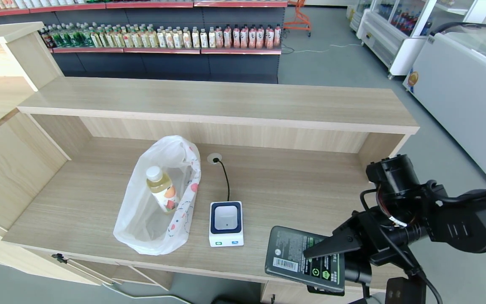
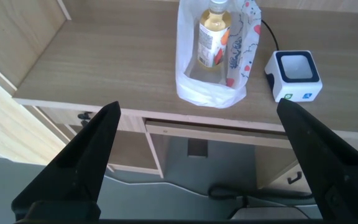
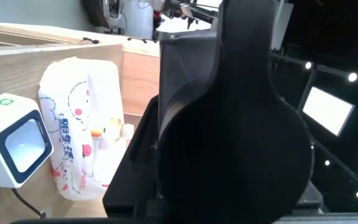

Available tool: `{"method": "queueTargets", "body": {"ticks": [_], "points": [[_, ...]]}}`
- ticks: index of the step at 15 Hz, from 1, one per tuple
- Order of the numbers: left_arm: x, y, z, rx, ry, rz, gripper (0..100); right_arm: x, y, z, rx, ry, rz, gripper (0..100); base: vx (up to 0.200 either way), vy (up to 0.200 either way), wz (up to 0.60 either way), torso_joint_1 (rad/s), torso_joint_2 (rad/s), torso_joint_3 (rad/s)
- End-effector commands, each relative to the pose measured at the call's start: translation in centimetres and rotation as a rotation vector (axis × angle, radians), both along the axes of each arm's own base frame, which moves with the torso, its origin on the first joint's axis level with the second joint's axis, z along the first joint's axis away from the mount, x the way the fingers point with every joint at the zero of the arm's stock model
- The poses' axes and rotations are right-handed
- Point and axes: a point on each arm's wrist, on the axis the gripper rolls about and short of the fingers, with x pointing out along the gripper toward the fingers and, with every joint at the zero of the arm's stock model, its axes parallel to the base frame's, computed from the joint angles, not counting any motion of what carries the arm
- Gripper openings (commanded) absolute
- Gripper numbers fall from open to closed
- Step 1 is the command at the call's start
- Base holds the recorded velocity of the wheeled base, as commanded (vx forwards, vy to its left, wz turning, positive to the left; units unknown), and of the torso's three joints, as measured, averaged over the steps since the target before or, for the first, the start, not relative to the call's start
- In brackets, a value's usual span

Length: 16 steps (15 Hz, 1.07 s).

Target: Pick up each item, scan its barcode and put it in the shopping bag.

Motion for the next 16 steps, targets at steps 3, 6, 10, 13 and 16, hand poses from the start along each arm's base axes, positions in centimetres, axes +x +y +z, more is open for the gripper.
{"method": "queueTargets", "body": {"ticks": [3, 6, 10, 13, 16], "points": [[0.0, 0.0, 0.0, 0.0, 0.001, 0.001, 100, 1.2, 1.4, -1.4, 0.006, -0.048, 0.039, 0, 0.0, 0.0, 0.0, 0.0, 0.0, 0.0], [0.0, 0.0, 0.0, 0.0, 0.001, 0.0, 100, 1.7, 2.1, -1.0, 0.016, -0.07, 0.053, 0, 0.0, 0.0, 0.0, 0.0, 0.0, 0.0], [0.0, 0.0, 0.0, 0.0, -0.001, 0.0, 100, 2.0, 2.3, -2.0, 0.005, -0.045, 0.055, 0, 0.0, 0.0, 0.0, 0.0, 0.0, 0.0], [0.0, 0.0, 0.0, 0.0, 0.001, 0.0, 100, 2.0, 2.3, -2.3, 0.001, -0.033, 0.056, 0, 0.0, 0.0, 0.0, 0.0, 0.0, 0.0], [0.0, 0.0, 0.0, 0.0, -0.001, 0.001, 100, 2.0, 2.2, -2.5, -0.003, -0.026, 0.053, 0, 0.0, 0.0, 0.0, 0.0, 0.0, 0.0]]}}
